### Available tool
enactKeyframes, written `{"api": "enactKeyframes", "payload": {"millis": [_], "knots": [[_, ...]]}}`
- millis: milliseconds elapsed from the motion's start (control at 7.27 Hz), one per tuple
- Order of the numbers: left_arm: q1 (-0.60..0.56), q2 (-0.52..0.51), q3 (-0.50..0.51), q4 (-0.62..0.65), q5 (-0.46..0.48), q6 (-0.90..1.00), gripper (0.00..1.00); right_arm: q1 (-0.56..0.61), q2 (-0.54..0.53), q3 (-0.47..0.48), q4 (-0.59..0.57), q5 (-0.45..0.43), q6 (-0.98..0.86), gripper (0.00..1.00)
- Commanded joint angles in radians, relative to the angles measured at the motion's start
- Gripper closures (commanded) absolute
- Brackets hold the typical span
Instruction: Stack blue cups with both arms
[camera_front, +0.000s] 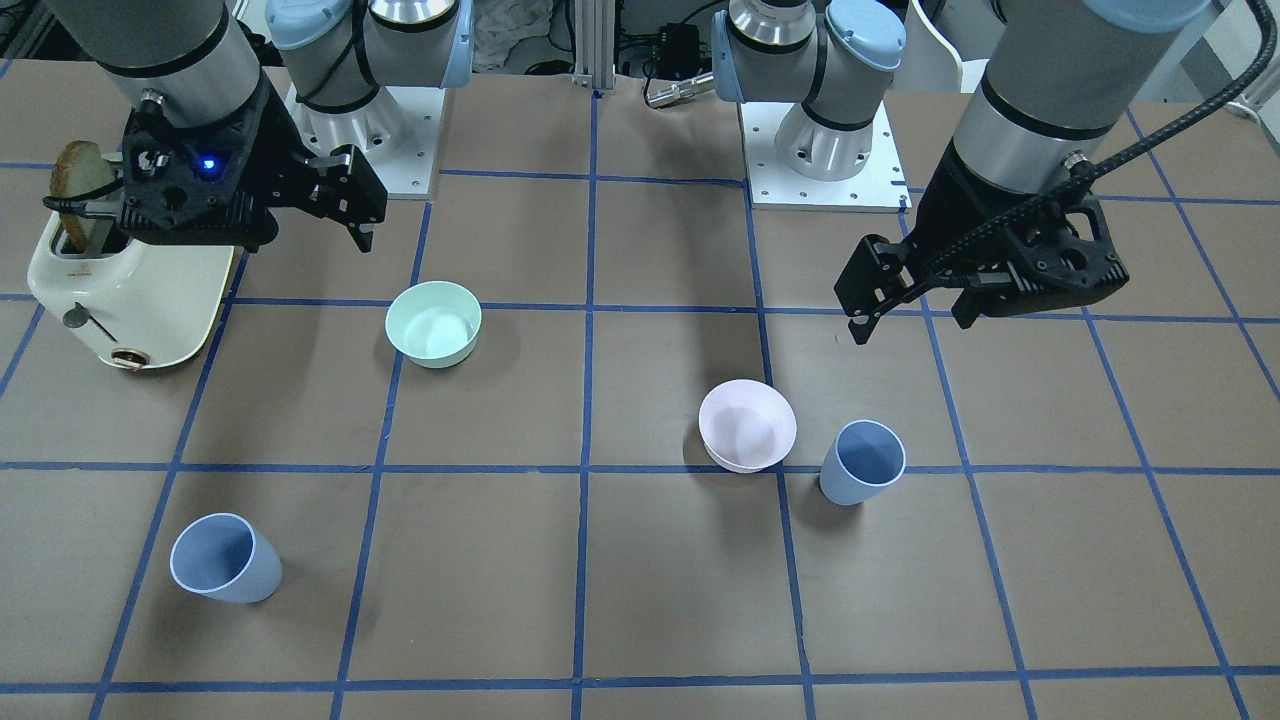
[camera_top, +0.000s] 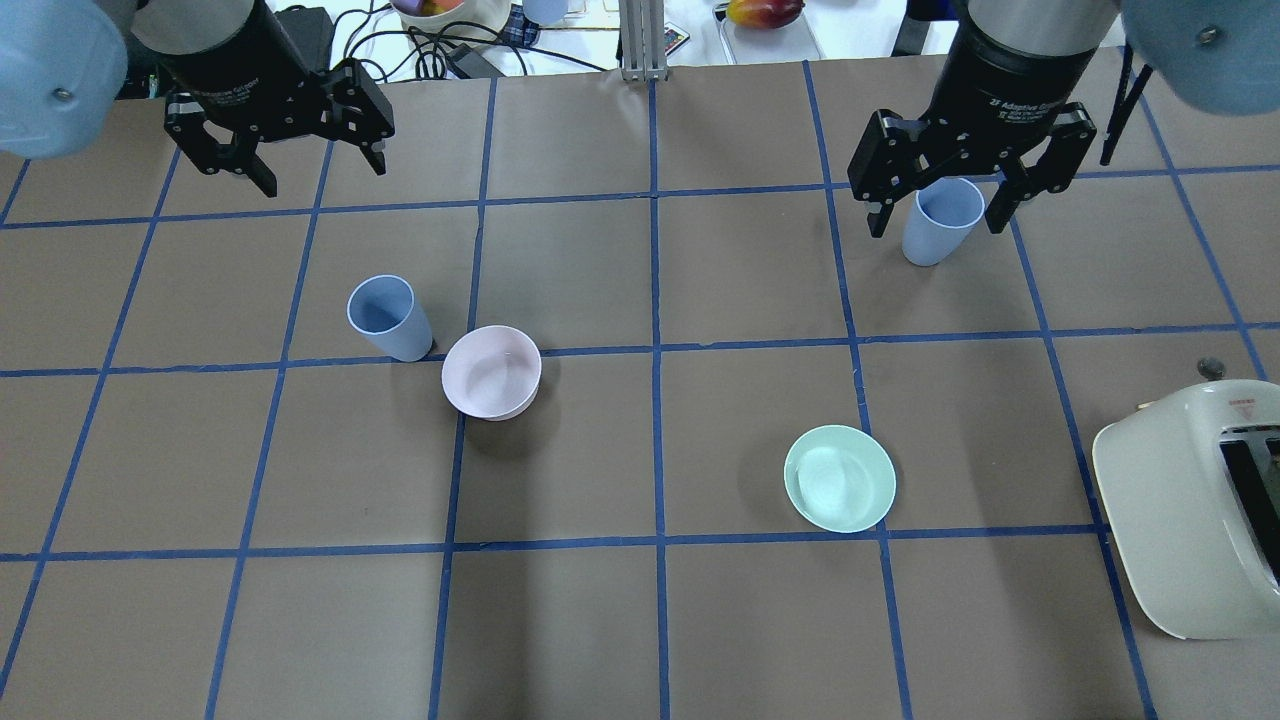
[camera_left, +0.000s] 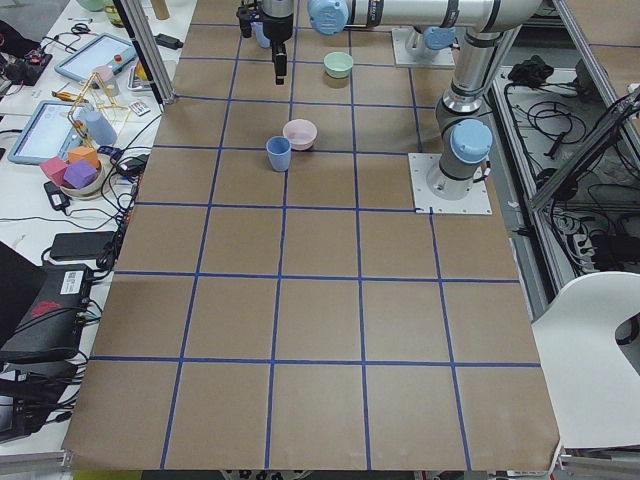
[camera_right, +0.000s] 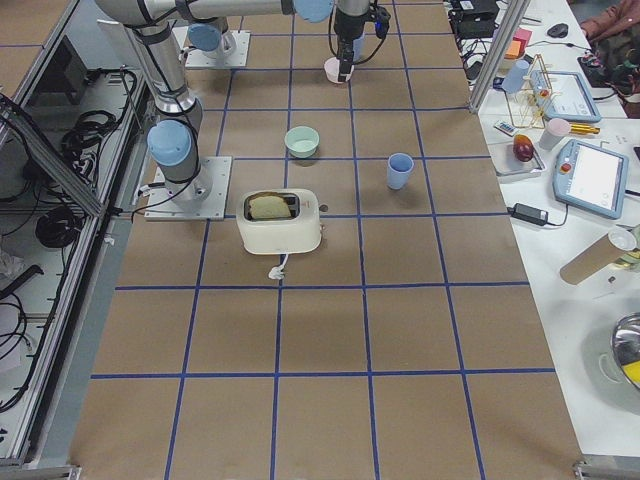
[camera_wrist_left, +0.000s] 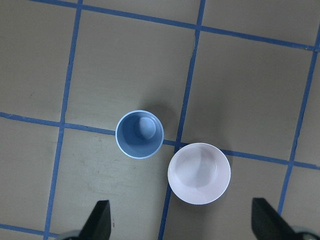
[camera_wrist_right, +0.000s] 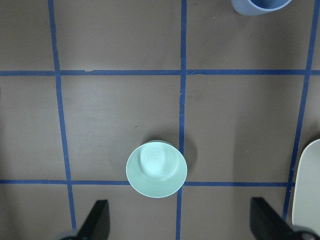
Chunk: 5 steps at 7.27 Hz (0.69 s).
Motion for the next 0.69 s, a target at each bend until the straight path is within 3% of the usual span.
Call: {"api": "enactKeyframes", "payload": {"millis": [0, 550], "knots": [[-0.001, 0.0, 0.0, 0.0, 0.0, 0.0, 0.0, 0.0, 0.001, 0.0, 0.0, 0.0, -0.002, 0.0], [-0.001, -0.006, -0.001, 0.0, 0.0, -0.002, 0.0, 0.0, 0.001, 0.0, 0.002, 0.0, -0.003, 0.0]]}}
